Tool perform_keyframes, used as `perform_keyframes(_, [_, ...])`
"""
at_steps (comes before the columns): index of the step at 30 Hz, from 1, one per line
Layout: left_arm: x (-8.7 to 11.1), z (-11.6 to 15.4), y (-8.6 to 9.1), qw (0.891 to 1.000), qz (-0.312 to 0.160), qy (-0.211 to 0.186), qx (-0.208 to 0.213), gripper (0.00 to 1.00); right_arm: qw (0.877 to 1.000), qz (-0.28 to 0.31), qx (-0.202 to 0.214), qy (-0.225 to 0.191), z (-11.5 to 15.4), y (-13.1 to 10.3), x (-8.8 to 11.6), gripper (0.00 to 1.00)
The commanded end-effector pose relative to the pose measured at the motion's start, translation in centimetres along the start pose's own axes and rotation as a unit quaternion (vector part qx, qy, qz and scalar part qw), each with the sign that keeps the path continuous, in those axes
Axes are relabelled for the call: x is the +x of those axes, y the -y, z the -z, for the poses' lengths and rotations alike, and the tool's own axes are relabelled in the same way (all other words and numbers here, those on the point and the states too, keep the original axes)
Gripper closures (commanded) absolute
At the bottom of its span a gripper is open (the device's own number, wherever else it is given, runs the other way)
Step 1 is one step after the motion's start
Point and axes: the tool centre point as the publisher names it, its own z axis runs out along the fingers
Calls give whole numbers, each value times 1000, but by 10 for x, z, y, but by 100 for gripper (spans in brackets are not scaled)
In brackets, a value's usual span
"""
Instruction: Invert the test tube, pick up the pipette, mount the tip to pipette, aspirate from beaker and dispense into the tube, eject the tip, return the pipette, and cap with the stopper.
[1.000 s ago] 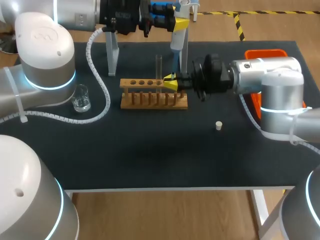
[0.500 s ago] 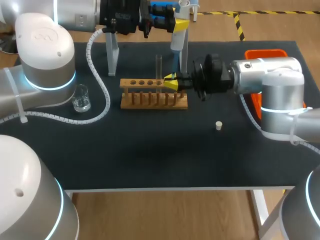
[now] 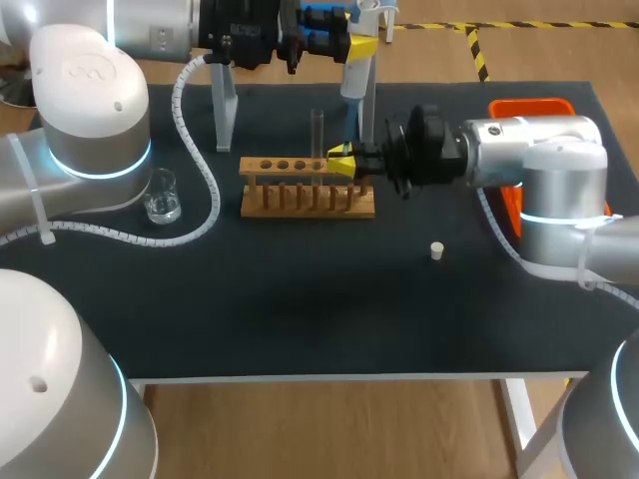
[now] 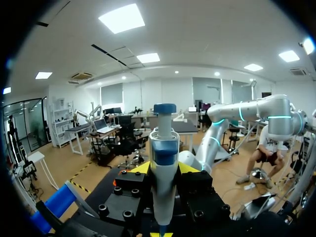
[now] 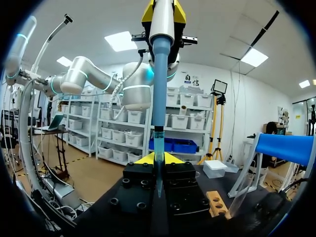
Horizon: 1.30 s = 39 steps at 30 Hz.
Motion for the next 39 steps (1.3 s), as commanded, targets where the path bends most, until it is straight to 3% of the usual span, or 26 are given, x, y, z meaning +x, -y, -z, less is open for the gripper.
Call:
perform_keyframes(1, [1, 0, -3, 1000, 0, 0, 0, 100, 1000, 0, 0, 1, -1, -6, 1, 100])
perform_keyframes(20, [1, 0, -3, 1000, 0, 0, 0, 100, 1000, -5, 0, 11, 0, -21, -4, 100])
perform_keyframes(39, [1, 0, -3, 1000, 0, 0, 0, 100, 1000, -22, 6, 19, -2, -15, 1, 100])
